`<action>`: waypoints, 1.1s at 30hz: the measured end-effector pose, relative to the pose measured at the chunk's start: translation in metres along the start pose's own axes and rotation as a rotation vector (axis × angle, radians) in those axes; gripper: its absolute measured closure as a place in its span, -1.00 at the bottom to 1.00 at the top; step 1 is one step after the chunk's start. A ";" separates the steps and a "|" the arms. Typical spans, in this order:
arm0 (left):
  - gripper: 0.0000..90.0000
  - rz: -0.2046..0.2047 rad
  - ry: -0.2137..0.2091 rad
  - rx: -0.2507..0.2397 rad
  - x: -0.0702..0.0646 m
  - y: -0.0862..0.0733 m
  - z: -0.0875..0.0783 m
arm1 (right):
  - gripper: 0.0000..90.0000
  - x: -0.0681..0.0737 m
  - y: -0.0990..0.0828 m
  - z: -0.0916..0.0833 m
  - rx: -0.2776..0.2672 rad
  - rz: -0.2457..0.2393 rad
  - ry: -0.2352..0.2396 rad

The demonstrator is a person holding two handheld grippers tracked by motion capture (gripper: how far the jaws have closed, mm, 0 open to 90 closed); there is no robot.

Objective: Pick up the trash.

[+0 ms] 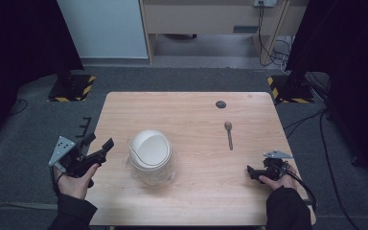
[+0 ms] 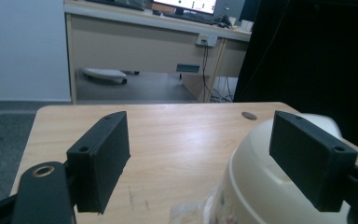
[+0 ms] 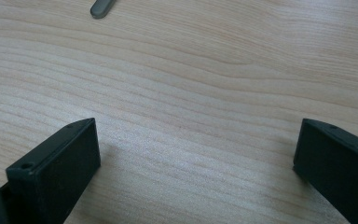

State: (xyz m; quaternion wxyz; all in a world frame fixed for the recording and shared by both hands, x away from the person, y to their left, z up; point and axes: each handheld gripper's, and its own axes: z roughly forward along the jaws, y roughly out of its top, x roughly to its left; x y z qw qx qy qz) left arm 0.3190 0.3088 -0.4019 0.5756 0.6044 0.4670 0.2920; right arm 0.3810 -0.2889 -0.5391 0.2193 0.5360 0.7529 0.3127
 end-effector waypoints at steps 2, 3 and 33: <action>-0.57 0.014 -0.004 -0.010 -0.004 0.005 -0.001 | -0.99 0.000 0.000 0.000 0.000 -0.002 0.001; -0.58 0.020 -0.006 -0.014 -0.007 0.008 -0.002 | -0.99 0.000 0.000 0.000 0.000 -0.002 0.001; -0.67 0.128 -0.122 0.103 -0.069 -0.008 0.042 | -0.98 0.000 0.000 0.000 -0.003 0.000 -0.003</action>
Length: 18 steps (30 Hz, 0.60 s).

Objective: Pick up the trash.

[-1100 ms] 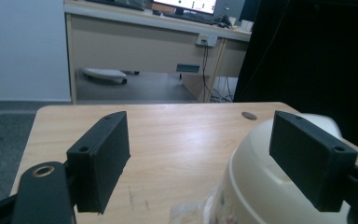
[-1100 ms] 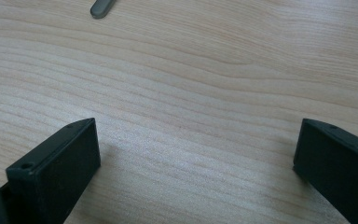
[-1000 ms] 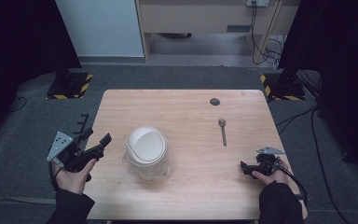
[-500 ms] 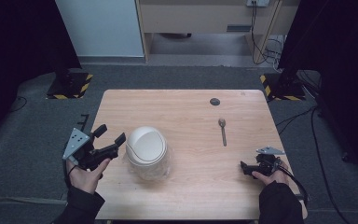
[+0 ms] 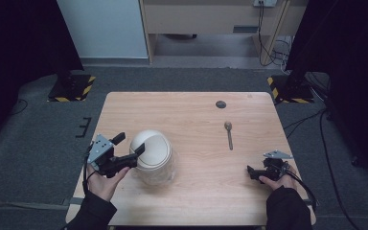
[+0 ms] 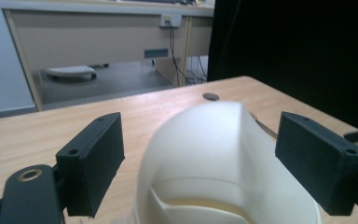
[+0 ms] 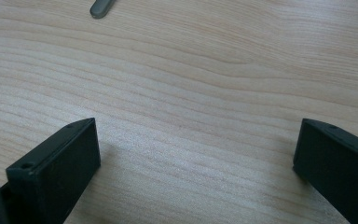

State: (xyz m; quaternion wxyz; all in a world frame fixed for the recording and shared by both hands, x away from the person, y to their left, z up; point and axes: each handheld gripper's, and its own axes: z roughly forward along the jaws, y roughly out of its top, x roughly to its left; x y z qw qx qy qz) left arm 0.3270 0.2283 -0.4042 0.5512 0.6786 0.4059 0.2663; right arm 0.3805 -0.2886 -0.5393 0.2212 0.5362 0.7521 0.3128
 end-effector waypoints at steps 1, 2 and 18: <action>-0.68 0.003 -0.001 0.006 -0.001 -0.001 0.001 | -0.98 0.000 0.000 0.000 0.000 0.000 0.000; -0.69 0.007 0.000 0.014 -0.001 -0.002 0.003 | -0.99 0.000 0.000 0.000 0.000 0.000 0.000; -0.71 0.003 0.015 0.118 -0.002 -0.020 0.014 | -0.99 0.000 0.000 0.000 0.000 0.000 0.001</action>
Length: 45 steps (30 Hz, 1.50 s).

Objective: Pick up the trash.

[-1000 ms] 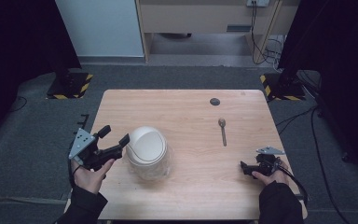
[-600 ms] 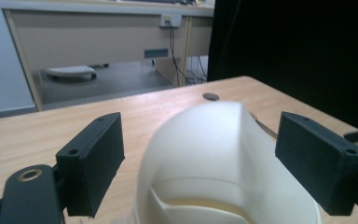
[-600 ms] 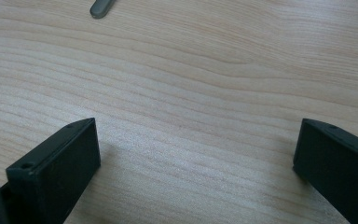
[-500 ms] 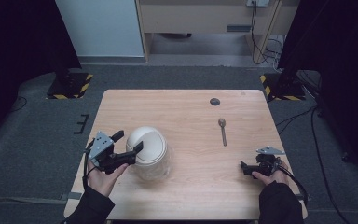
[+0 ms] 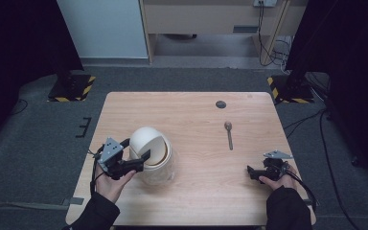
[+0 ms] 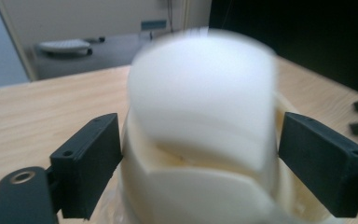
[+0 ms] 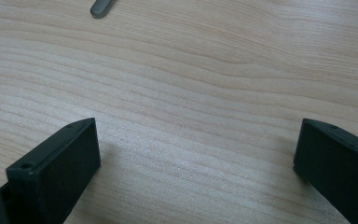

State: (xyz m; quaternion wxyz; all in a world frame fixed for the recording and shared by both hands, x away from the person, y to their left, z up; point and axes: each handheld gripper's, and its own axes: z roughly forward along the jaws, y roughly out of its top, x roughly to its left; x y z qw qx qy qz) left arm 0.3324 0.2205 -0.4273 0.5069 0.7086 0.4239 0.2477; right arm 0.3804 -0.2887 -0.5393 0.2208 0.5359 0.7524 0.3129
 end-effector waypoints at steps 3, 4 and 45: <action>-0.71 -0.018 -0.005 0.002 0.001 -0.002 0.001 | -0.99 0.000 0.000 0.000 0.000 0.000 0.000; -0.71 -0.017 -0.005 0.001 0.001 -0.002 0.001 | -0.99 0.000 0.000 0.000 0.000 0.000 0.000; -0.49 0.014 -0.087 -0.104 -0.009 0.019 -0.028 | -0.52 -0.001 0.014 -0.010 0.010 0.020 0.006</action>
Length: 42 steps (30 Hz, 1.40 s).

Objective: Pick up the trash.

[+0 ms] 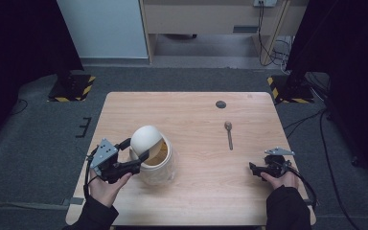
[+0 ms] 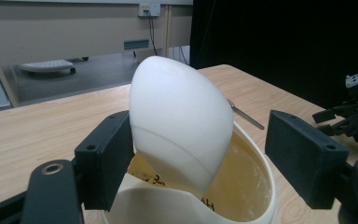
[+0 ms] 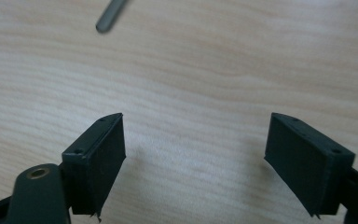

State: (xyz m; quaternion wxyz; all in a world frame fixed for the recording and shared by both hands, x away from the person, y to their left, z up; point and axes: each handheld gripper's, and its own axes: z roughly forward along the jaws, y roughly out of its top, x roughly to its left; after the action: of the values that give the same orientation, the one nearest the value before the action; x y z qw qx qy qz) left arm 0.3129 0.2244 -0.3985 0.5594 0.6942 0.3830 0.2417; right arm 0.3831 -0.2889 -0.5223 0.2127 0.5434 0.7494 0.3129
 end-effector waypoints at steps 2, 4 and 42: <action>-0.49 -0.006 0.005 -0.013 0.002 0.002 -0.004 | -0.50 0.000 0.003 -0.004 -0.035 0.005 0.005; -0.50 -0.013 0.014 -0.026 0.005 0.004 -0.009 | -0.46 -0.001 0.008 -0.008 -0.080 0.006 0.008; -0.53 -0.090 0.156 0.189 0.073 -0.078 -0.019 | 0.18 0.043 0.095 0.064 -0.194 -0.004 -0.023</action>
State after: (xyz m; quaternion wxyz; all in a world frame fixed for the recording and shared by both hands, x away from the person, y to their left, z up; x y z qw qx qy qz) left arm 0.3210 0.3002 -0.4756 0.4703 0.7051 0.4771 0.2326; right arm 0.4767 -0.2124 -0.5007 0.2735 0.5223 0.7143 0.3771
